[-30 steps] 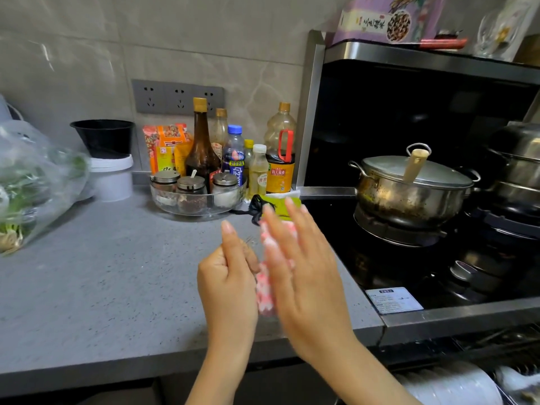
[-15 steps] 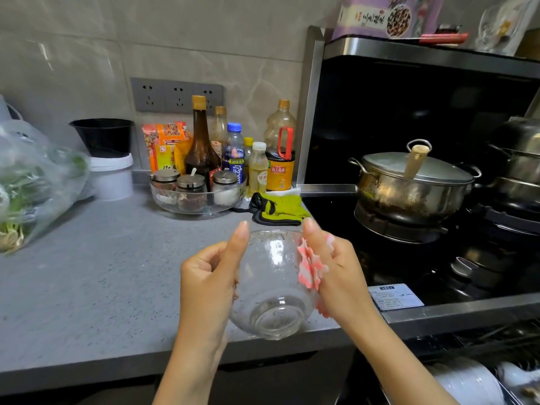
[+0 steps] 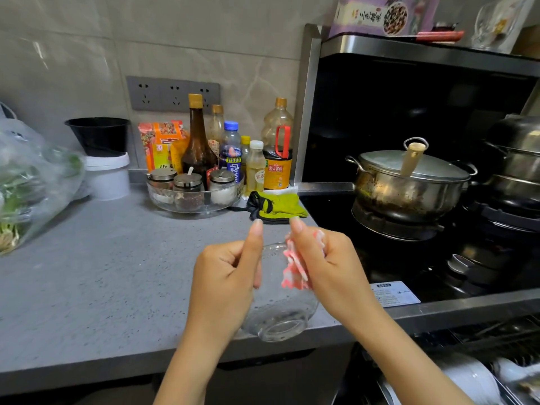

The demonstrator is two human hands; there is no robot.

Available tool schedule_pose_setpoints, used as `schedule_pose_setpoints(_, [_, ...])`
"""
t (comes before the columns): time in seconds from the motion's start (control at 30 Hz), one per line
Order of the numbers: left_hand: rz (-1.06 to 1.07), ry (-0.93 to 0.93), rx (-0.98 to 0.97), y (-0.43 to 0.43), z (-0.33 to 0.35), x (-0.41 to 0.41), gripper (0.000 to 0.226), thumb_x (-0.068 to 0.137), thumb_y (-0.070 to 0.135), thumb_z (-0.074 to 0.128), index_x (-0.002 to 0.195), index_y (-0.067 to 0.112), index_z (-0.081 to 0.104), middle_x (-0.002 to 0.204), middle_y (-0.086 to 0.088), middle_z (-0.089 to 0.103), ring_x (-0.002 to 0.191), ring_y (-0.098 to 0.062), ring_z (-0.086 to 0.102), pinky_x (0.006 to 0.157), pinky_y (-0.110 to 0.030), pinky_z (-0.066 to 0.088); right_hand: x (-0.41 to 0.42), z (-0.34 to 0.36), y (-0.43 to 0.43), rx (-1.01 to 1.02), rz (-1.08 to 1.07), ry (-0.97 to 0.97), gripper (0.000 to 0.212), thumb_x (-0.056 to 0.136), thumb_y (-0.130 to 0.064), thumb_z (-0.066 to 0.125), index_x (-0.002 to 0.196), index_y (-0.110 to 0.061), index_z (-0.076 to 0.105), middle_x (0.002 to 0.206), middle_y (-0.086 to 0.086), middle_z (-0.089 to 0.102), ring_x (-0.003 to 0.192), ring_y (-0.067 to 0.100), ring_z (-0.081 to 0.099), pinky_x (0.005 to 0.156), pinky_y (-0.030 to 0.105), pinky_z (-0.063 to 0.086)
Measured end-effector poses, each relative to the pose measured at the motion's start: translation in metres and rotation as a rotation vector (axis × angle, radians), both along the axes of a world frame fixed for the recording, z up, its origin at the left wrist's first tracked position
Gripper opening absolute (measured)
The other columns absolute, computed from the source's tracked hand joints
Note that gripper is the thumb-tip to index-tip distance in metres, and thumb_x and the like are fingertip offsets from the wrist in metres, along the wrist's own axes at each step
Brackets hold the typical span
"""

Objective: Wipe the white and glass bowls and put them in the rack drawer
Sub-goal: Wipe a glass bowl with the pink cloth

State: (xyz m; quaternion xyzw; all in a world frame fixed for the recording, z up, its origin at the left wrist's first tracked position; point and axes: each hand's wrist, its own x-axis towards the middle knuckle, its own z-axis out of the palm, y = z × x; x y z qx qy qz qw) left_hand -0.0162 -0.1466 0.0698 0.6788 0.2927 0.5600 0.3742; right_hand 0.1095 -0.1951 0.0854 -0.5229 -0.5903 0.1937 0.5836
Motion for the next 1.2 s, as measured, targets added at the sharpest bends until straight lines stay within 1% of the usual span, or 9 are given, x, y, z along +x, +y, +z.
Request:
schedule_pose_setpoints(0.13, [0.103,-0.169,-0.175,0.003,-0.006,0.001,0.063,0.087,0.051,0.041,0.038,0.011,0.039,0.037,-0.002,0.031,0.035,-0.012,0.031,0.039,-0.017,0.027,-0.004,-0.022,0.000,0.008,-0.051,-0.075,0.040,0.100,-0.052,0.027,0.121,-0.038,0.058,0.099,-0.019,0.065,0.082,-0.001,0.064,0.075,0.029,0.056])
schedule_pose_setpoints(0.23, [0.159,-0.220,-0.198,0.001,-0.011,0.008,0.066,0.087,0.054,0.040,0.041,0.006,0.043,0.035,-0.009,0.036,0.034,-0.016,0.036,0.039,-0.023,0.031,-0.022,-0.031,-0.001,0.091,-0.167,-0.449,0.043,0.100,-0.049,0.021,0.142,-0.053,0.025,0.153,-0.027,0.022,0.142,-0.002,0.019,0.117,0.037,0.021])
schedule_pose_setpoints(0.33, [0.150,-0.251,-0.235,-0.005,-0.013,0.016,0.067,0.087,0.055,0.037,0.052,0.003,0.061,0.036,-0.005,0.050,0.034,-0.015,0.049,0.039,-0.025,0.039,-0.031,-0.034,0.002,0.173,-0.299,-0.655,0.045,0.101,-0.041,0.024,0.146,-0.038,0.031,0.157,-0.014,0.022,0.146,0.004,0.009,0.118,0.032,0.011])
schedule_pose_setpoints(0.53, [0.206,-0.247,-0.221,-0.007,-0.014,0.014,0.064,0.088,0.056,0.033,0.039,0.017,0.043,0.035,0.000,0.037,0.034,-0.009,0.036,0.040,-0.017,0.032,-0.011,-0.028,0.004,0.035,-0.143,-0.245,0.042,0.096,-0.056,0.018,0.137,-0.060,0.024,0.153,-0.029,0.020,0.142,-0.009,0.011,0.119,0.038,0.019])
schedule_pose_setpoints(0.7, [0.160,-0.234,-0.249,-0.004,-0.014,0.019,0.067,0.085,0.059,0.037,0.046,0.007,0.052,0.039,-0.007,0.050,0.041,-0.019,0.048,0.045,-0.031,0.039,-0.027,-0.034,0.003,0.146,-0.332,-0.648,0.046,0.100,-0.045,0.020,0.146,-0.043,0.027,0.157,-0.015,0.019,0.146,0.003,0.006,0.119,0.035,0.014])
schedule_pose_setpoints(0.87, [0.139,-0.211,-0.237,-0.008,-0.012,0.009,0.064,0.075,0.063,0.049,0.043,0.009,0.034,0.042,-0.005,0.029,0.041,-0.015,0.029,0.042,-0.024,0.027,-0.015,-0.025,0.005,0.087,-0.095,-0.285,0.039,0.101,-0.044,0.025,0.134,-0.041,0.047,0.136,-0.021,0.045,0.129,0.010,0.045,0.104,0.045,0.041])
schedule_pose_setpoints(0.97, [0.088,-0.231,-0.285,-0.006,-0.010,0.000,0.058,0.068,0.058,0.061,0.046,0.016,0.029,0.051,-0.006,0.021,0.045,-0.013,0.021,0.041,-0.019,0.022,-0.003,-0.022,0.004,0.025,-0.065,-0.101,0.036,0.100,-0.042,0.030,0.110,-0.026,0.061,0.104,-0.017,0.062,0.102,-0.001,0.059,0.089,0.020,0.046])
schedule_pose_setpoints(1.1, [0.023,-0.285,-0.375,-0.002,-0.015,-0.004,0.057,0.063,0.057,0.066,0.048,0.016,0.030,0.050,-0.004,0.021,0.043,-0.012,0.020,0.039,-0.018,0.022,0.004,-0.019,0.004,-0.033,-0.003,0.023,0.071,0.096,-0.058,0.030,0.078,0.007,0.050,0.061,0.012,0.053,0.057,0.021,0.054,0.059,0.037,0.046])
schedule_pose_setpoints(1.2, [-0.037,-0.267,-0.386,-0.001,-0.019,0.001,0.052,0.065,0.057,0.063,0.045,0.021,0.032,0.044,0.004,0.027,0.040,-0.008,0.024,0.039,-0.015,0.025,0.006,-0.006,0.000,-0.073,-0.029,0.124,0.076,0.095,-0.046,0.035,0.052,0.016,0.041,0.032,0.000,0.038,0.029,0.008,0.042,0.037,0.013,0.035])
